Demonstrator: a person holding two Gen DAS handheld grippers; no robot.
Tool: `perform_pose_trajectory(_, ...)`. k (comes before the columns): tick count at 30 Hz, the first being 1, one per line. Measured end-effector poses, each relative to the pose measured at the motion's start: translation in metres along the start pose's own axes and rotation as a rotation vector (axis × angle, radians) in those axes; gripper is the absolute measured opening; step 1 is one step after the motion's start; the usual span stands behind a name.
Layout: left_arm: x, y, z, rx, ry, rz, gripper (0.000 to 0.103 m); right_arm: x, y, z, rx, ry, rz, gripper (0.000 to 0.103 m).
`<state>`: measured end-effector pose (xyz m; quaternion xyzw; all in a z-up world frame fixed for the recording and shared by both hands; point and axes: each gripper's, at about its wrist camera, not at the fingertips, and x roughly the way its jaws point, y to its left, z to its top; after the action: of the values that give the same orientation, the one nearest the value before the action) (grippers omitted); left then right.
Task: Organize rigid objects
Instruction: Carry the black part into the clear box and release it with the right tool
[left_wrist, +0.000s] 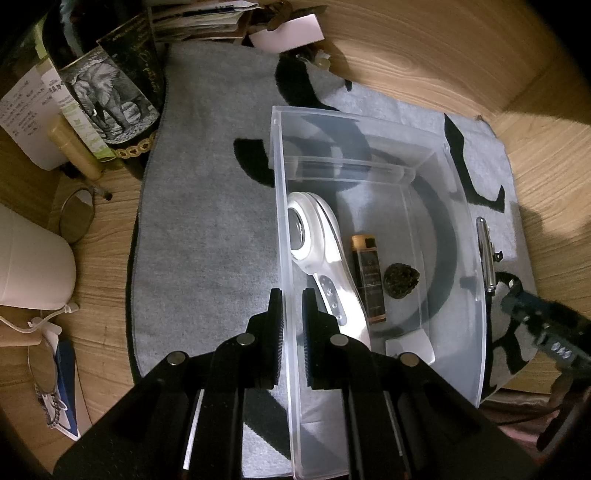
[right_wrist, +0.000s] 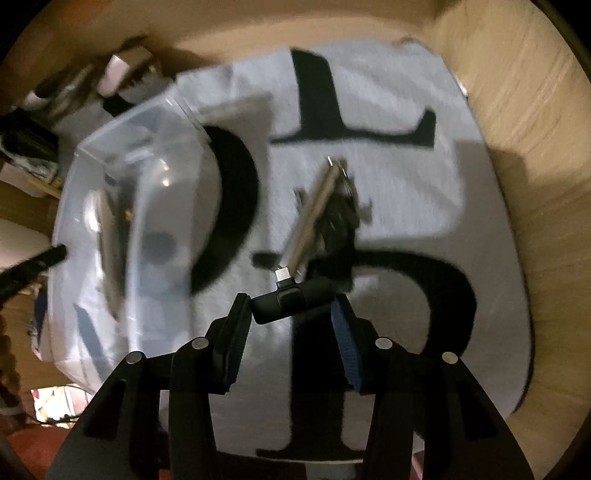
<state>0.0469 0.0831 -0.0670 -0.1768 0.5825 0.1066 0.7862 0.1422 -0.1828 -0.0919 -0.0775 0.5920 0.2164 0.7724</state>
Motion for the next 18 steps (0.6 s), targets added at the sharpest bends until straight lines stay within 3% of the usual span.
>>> perform_pose_trajectory(9, 0.001, 0.000, 0.001, 0.006, 0.005, -0.007, 0.007, -0.038, 0.036, 0.029, -0.068, -0.105, 0.065, 0.042)
perform_pose_trajectory(18, 0.001, 0.002, 0.002, -0.004, 0.010, -0.022, 0.007, -0.034, 0.079, 0.036, -0.171, -0.109, 0.105, 0.042)
